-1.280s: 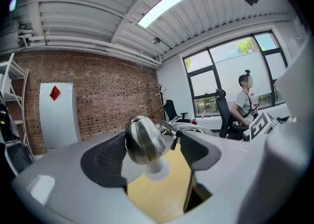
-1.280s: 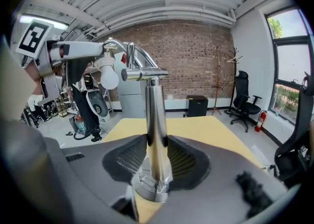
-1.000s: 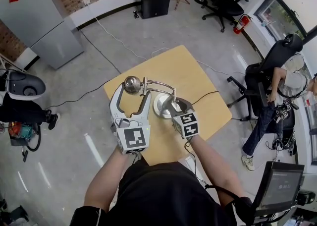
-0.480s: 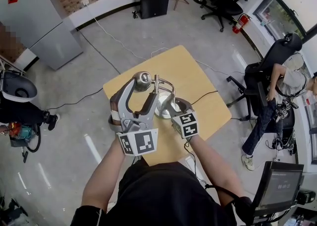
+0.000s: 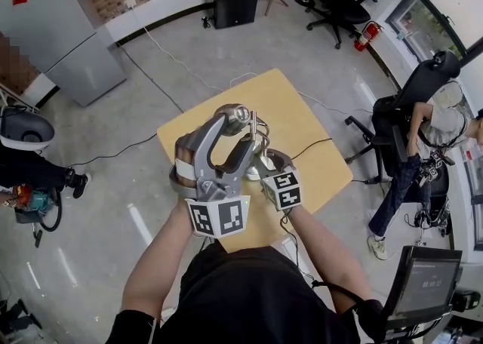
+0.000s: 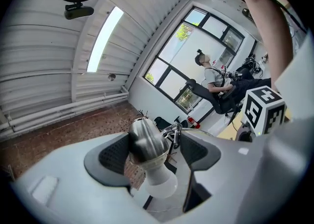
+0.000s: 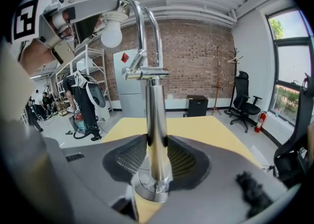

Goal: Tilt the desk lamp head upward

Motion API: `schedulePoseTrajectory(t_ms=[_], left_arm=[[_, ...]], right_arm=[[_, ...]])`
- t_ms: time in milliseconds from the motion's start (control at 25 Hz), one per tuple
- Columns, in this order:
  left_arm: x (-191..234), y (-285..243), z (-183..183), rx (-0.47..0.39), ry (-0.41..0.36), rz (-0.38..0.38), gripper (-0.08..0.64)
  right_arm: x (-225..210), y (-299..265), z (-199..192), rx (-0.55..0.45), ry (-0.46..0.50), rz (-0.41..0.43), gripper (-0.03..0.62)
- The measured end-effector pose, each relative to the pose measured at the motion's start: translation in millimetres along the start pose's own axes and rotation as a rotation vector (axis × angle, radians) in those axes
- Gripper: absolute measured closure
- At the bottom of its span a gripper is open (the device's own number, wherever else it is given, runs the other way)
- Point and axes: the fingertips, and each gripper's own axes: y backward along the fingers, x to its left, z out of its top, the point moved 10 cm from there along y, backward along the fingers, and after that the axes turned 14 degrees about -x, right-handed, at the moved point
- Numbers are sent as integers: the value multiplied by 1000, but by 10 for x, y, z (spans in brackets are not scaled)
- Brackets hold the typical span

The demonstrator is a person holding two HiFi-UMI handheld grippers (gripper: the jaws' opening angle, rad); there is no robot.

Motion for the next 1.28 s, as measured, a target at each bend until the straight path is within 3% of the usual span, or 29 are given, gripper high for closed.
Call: schedulePoseTrajectory(t_ms=[480,720,800,880,1000,1080,1280], left_arm=[[-100,-178,191,-82,-129,-67,229],[-83,-220,206,-88,-147,-82,227],[-68,-216,196,-89,-149,-86,229],[-54,-207,183,-90,-151,-88,229],[-31,-203,156,-85,-154,-89,232],[-38,-208,146,-83,-158,-91,232],[-118,-167,188,-75,-161,-91,233]], right_arm=[[-2,-15,-13,0,-9,3,454],[37,59,33,50,123,74,454],[63,221,45,37,126,91,454],[38,451,86,-10,69,79,454],[-114,809,248,-156,-96,39,454],[-228,976,439,-238,-144,21,454],[-178,1042,1164,-308,12,61,454]])
